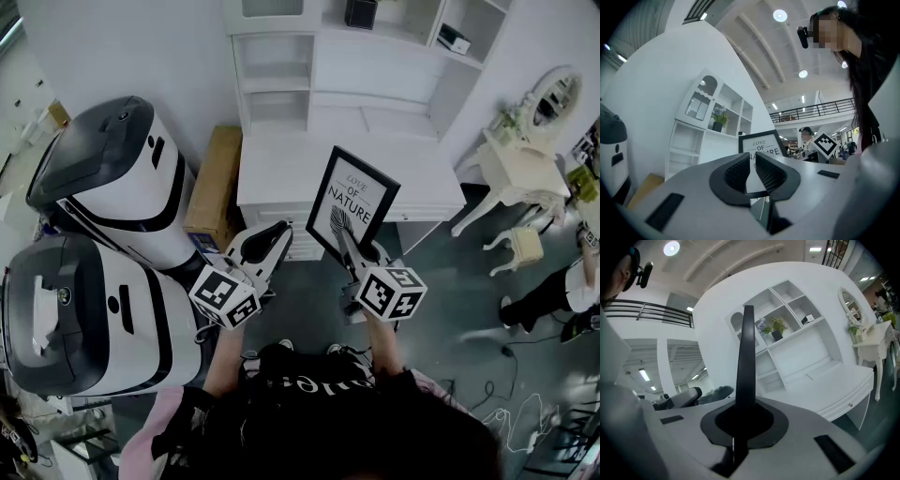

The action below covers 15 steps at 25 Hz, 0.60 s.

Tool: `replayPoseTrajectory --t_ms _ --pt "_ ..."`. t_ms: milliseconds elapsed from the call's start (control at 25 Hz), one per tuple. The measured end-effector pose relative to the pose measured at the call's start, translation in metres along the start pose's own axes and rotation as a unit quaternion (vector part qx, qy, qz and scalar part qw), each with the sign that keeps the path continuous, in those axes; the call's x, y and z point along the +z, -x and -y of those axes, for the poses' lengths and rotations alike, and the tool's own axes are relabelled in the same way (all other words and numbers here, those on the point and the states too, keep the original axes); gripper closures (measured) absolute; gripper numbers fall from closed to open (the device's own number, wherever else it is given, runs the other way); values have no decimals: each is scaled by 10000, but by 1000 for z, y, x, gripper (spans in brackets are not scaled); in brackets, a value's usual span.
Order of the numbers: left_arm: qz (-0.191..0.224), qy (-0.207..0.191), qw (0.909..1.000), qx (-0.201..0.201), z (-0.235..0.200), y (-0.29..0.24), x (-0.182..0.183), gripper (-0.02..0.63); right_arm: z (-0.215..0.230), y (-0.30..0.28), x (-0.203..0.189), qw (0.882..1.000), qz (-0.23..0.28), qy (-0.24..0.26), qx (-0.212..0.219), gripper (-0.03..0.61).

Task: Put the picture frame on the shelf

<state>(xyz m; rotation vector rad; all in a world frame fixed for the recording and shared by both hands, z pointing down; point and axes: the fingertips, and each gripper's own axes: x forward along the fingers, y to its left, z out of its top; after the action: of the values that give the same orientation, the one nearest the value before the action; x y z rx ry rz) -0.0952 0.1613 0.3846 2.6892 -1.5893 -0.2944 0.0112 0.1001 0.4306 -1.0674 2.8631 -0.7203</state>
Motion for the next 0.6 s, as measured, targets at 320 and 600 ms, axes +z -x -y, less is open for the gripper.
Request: replayPoseTrajectory --t_ms 320,600 --pt "-103 -21 9999 -82 -8 29 -3 565 -25 -12 -22 10000 -62 -23 -5 526" --pt "-162 68 9997 -163 -16 50 -9 565 -46 -20 -40 9983 13 -548 182 526"
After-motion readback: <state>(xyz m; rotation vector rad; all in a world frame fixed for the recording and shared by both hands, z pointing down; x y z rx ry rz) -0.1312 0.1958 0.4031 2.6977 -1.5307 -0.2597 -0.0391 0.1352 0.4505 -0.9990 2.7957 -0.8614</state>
